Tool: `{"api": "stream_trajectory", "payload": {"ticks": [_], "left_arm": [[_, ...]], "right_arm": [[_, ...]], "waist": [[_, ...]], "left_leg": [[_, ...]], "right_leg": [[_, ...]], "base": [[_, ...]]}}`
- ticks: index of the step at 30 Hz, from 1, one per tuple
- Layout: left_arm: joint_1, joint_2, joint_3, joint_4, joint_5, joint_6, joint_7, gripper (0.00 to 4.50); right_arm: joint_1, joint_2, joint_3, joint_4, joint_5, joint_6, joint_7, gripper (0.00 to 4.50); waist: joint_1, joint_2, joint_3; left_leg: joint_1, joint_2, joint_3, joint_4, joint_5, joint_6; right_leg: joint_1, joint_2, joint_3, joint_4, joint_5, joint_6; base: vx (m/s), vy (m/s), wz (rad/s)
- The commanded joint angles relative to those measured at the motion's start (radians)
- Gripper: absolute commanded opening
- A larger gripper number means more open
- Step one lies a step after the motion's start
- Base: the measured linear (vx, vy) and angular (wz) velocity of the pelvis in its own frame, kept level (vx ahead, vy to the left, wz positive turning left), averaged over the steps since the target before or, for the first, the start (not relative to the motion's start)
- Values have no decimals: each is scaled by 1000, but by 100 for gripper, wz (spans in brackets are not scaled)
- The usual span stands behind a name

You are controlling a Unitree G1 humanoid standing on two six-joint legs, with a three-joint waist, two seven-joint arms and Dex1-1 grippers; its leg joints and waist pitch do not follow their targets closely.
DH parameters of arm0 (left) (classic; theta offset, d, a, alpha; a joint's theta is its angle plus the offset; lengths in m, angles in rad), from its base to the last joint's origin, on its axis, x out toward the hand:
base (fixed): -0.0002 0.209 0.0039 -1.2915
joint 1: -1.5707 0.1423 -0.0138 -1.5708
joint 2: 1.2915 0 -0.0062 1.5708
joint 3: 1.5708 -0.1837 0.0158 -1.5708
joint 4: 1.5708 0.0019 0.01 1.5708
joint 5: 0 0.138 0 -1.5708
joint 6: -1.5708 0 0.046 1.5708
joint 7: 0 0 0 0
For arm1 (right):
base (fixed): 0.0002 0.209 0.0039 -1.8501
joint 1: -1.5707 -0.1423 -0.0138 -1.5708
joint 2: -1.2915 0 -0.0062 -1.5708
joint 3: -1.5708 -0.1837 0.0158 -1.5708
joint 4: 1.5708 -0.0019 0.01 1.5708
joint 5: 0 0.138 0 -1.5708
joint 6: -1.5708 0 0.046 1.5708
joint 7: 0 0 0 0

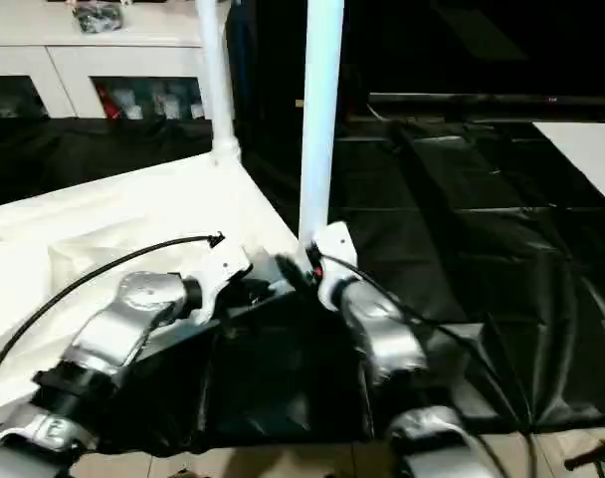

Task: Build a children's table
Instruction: Rotate leg to tighten

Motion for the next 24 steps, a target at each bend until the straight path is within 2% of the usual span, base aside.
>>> {"api": "stream_trajectory", "payload": {"ticks": [1,6,9,10,12,15,18,24], "left_arm": [[-11,-5,-43,-51,-44,-63,-85,0],[-13,45,-40,-48,-58,-95,-173,0],[-15,81,-44,-51,-79,-102,-239,0],[-16,91,-46,-51,-81,-103,-254,0],[-20,110,-51,-45,-82,-113,-279,0],[-27,131,-56,-30,-80,-130,-312,0],[-34,142,-59,-12,-76,-146,-333,0],[-43,147,-59,8,-77,-158,-342,0]], "right_arm": [[36,-15,85,-19,-4,14,132,374],[89,-111,111,-116,40,28,331,374],[121,-178,143,-184,72,52,466,374],[126,-192,150,-198,80,62,493,374],[133,-216,163,-221,90,83,545,360],[134,-240,178,-239,94,105,594,342],[132,-252,189,-252,90,116,617,301],[135,-249,193,-265,87,119,616,276]], "waist": [[7,5,-68],[18,5,-68],[25,5,-65],[30,5,-62],[31,5,-60],[32,3,-59],[34,3,-58],[34,3,-60]], "left_leg": [[1,26,-5,-60,-276,53],[3,28,-1,-56,-257,70],[2,31,-1,-58,-281,64],[4,31,-1,-60,-306,61],[8,31,-1,-61,-327,57],[6,31,-4,-63,-335,47],[8,30,-4,-63,-339,41],[7,30,-6,-63,-338,34]], "right_leg": [[51,-60,52,-64,-251,-181],[52,-56,51,-59,-208,-205],[51,-59,52,-62,-257,-198],[50,-58,50,-69,-311,-180],[47,-59,51,-73,-343,-173],[47,-62,50,-76,-384,-163],[44,-61,50,-80,-409,-153],[45,-63,49,-80,-419,-146]], "base": [[0,0,0],[0,0,0],[0,0,0],[0,0,0],[0,0,0],[0,0,0],[0,0,0],[0,0,0]]}}
